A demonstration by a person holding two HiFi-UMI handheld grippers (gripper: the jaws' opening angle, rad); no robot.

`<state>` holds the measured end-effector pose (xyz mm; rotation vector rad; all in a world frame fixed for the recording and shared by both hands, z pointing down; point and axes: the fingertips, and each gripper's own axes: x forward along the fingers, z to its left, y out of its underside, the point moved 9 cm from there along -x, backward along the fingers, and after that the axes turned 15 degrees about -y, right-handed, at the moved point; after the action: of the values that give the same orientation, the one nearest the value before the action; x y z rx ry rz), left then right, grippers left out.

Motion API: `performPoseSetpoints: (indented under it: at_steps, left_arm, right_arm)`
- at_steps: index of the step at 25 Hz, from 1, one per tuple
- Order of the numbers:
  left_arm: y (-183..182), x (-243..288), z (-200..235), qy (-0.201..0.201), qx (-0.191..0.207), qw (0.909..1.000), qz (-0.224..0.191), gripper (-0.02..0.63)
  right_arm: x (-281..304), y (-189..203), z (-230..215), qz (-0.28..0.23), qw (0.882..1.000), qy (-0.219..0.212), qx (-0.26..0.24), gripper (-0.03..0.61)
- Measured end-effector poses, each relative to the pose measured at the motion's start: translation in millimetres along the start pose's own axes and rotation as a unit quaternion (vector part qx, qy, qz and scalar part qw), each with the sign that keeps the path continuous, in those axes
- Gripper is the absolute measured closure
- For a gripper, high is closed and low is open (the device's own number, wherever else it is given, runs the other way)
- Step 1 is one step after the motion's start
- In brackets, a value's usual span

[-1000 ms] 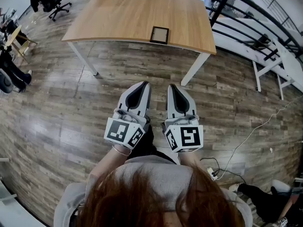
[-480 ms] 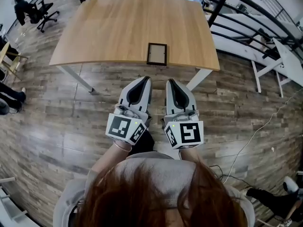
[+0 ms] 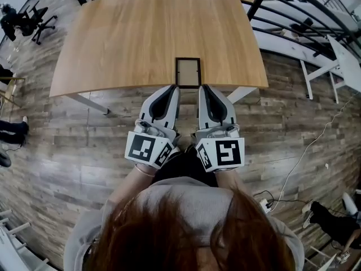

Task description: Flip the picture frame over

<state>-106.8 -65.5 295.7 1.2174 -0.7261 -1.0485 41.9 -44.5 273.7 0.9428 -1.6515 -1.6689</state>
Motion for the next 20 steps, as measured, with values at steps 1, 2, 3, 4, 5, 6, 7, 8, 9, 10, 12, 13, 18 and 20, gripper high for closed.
performPoseSetpoints:
  at_steps: [1,2,3,4,5,6,7,8,9,10,12,13,18,20]
  left_arm:
    - [2,3,1,-0.003,-0.002,1.0000,0.002,0.604]
    - [3,7,3,-0.007,-0.004,1.0000,0.004,0.605]
    - [3,9,4,-0.010,-0.005,0.9999,0.005,0.606]
    - [2,10,4,-0.013,-0.004,0.9999,0.006,0.604]
    - [1,11,5,-0.015,-0.003,0.9999,0.006,0.604]
    - [0,10,6,-0.019,-0.003,0.9998,0.004,0.604]
    - [-1,11,8,-0.023,-0.004,0.9997,0.002,0.606]
    - [-2,11,10,-0.028,-0.005,0.9996,0.001,0.604]
    - [-1,12,12,-0.033,-0.007,0.9994,0.001,0.606]
    - [1,14,13,-0.037,-0.009,0.9993,0.004,0.604]
    - [8,18,15,-0.045,-0.009,0.9989,0.012,0.604]
    - [13,20,15,-0.048,-0.009,0.9987,0.017,0.604]
    - [39,23,18,-0.061,-0.014,0.9971,0.044,0.606]
    - [50,22,22,-0.067,-0.014,0.9961,0.056,0.605]
  right_arm:
    - [3,3,-4,0.001,1.000,-0.001,0.004,0.561]
    - [6,5,-8,0.004,1.000,-0.003,0.006,0.561]
    - [9,6,-10,0.008,1.000,-0.006,0.007,0.561]
    - [11,8,-12,0.014,1.000,-0.010,0.006,0.561]
    - [13,9,-13,0.022,1.000,-0.013,0.003,0.561]
    - [15,11,-13,0.029,0.999,-0.015,-0.004,0.561]
    - [17,14,-13,0.037,0.999,-0.016,-0.016,0.561]
    - [19,17,-14,0.048,0.998,-0.015,-0.038,0.561]
    - [23,22,-15,0.066,0.995,-0.014,-0.071,0.561]
    - [26,28,-17,0.089,0.989,-0.015,-0.115,0.560]
    - [35,48,-21,0.150,0.967,-0.031,-0.204,0.560]
    - [40,62,-23,0.181,0.954,-0.047,-0.235,0.560]
    - [57,131,-32,0.300,0.882,-0.124,-0.341,0.442]
    - [64,159,-36,0.328,0.854,-0.134,-0.381,0.430]
